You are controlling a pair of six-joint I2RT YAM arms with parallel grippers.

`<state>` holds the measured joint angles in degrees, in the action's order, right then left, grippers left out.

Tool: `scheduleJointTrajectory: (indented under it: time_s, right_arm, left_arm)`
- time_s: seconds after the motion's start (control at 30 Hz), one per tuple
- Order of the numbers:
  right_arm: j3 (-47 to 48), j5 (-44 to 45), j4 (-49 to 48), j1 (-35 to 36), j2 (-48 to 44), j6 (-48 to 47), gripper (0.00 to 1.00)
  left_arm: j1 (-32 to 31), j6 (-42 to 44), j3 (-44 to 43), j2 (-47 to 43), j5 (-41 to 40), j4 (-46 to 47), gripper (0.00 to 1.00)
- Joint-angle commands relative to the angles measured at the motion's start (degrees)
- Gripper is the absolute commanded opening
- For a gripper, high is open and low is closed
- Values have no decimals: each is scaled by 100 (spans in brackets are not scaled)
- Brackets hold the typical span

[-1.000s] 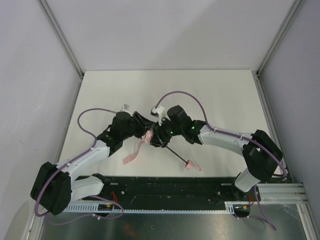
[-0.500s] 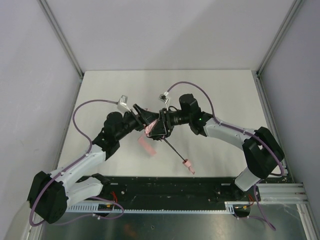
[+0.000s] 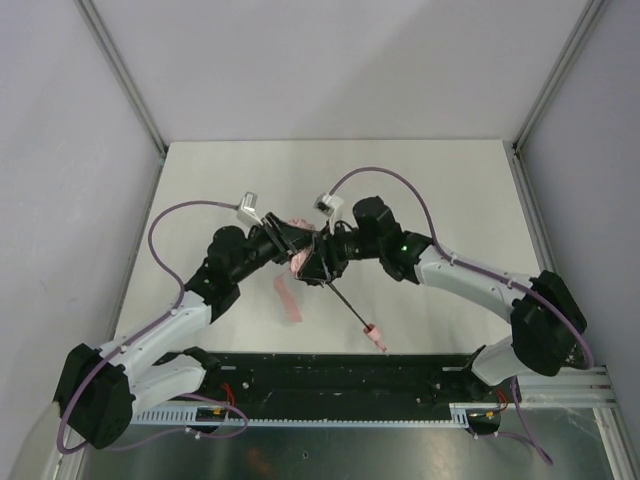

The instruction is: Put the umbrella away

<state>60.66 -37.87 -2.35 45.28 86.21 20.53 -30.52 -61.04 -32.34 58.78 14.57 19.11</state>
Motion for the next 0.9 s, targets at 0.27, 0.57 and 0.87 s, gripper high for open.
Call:
scheduleJointTrajectory:
  time_s: [0.27,0.57,0.87]
  right_arm:
    - [653,3503,820,1419,-178,-1780,39]
    - [674,2155,596,964,-239,-1219,0]
    - [202,-1374,-1440,-28,-256,1144,0]
  left_arm:
    - [-132,-1269,-143,-58,-782,-975,0]
    - [-159,-787,-270,-351,-1019,-1396,31]
    - [86,-112,615,-866,-520,509,84]
